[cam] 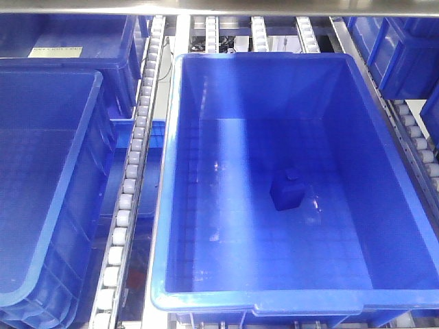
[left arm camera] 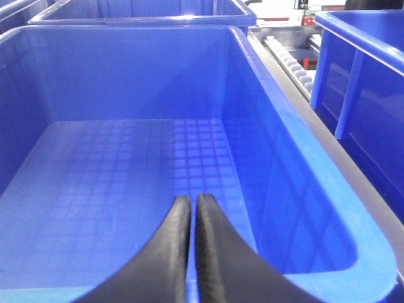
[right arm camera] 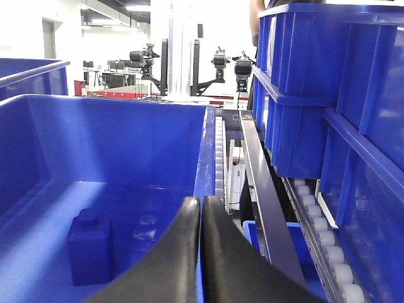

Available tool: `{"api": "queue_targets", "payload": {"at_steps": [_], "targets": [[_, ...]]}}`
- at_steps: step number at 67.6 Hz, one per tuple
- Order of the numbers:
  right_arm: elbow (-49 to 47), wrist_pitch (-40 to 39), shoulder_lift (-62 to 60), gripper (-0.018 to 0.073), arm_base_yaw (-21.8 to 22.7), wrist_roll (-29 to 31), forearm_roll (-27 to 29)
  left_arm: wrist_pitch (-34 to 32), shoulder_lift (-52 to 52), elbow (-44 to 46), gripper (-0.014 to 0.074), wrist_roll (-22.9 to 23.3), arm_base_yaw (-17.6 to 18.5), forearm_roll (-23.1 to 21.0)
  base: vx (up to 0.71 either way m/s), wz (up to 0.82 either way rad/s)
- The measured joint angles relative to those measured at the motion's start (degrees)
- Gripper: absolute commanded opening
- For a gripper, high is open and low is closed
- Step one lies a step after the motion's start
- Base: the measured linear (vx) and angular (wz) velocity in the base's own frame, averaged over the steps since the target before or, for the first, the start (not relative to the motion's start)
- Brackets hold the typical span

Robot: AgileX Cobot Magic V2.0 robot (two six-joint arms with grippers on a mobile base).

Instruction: Pour parts from conveyor to right shelf

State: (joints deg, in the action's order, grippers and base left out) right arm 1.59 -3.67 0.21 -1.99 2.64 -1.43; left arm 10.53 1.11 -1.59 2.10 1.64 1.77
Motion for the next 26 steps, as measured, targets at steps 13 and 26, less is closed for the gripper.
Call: {"api": "queue_targets", "payload": {"at_steps": [13, 26], "targets": [[0.0, 0.0, 0.0, -0.0009, 0.0, 0.0, 0.0, 0.0, 0.0, 0.0, -0.0006, 0.0, 0.0, 0.0, 0.0, 0.0], [0.0, 0.0, 0.0, -0.0009, 0.0, 0.0, 0.0, 0.0, 0.0, 0.0, -0.0006, 0.0, 0.0, 0.0, 0.0, 0.0]]}}
